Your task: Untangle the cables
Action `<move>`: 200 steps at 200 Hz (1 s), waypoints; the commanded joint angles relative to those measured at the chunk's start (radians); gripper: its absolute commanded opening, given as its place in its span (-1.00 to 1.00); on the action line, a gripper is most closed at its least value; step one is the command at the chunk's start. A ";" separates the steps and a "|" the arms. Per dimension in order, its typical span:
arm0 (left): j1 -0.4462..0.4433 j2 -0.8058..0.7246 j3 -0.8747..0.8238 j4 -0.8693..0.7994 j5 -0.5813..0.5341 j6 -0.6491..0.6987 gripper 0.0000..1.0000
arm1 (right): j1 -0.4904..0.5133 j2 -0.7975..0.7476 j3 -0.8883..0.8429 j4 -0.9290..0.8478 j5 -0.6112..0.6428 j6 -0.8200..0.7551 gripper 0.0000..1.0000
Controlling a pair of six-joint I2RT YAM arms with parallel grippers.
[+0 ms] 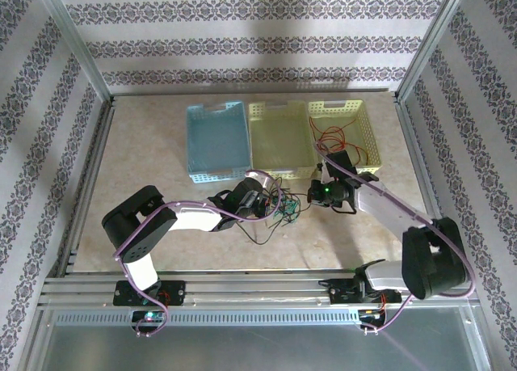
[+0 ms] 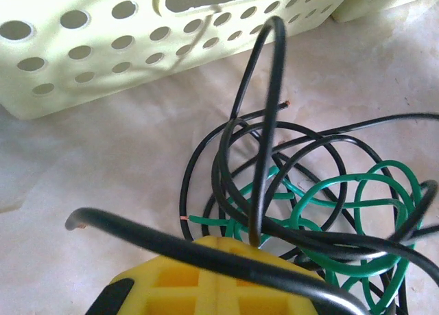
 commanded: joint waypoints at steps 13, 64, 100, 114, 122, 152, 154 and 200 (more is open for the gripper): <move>-0.019 0.005 -0.021 -0.032 -0.022 0.035 -1.00 | -0.017 -0.141 -0.025 -0.005 0.224 0.039 -1.00; -0.018 0.008 -0.020 -0.046 -0.028 0.054 -1.00 | -0.087 -0.334 -0.006 -0.054 0.470 0.041 -1.00; -0.018 -0.004 -0.032 -0.056 -0.034 0.064 -1.00 | -0.149 -0.401 0.031 -0.084 0.522 0.022 -1.00; -0.018 -0.011 -0.038 -0.060 -0.037 0.070 -1.00 | -0.171 -0.408 0.044 -0.092 0.518 0.017 -1.00; -0.018 -0.015 -0.040 -0.062 -0.038 0.074 -1.00 | -0.178 -0.407 0.050 -0.096 0.510 0.016 -1.00; -0.018 -0.028 -0.038 -0.078 -0.037 0.097 -1.00 | -0.176 -0.359 0.054 -0.077 0.308 0.002 -0.86; -0.018 -0.029 -0.036 -0.079 -0.037 0.098 -1.00 | -0.172 -0.355 0.051 -0.070 0.280 0.000 -0.82; -0.018 -0.028 -0.024 -0.084 -0.030 0.107 -1.00 | 0.105 -0.259 0.009 0.084 0.029 -0.075 -0.07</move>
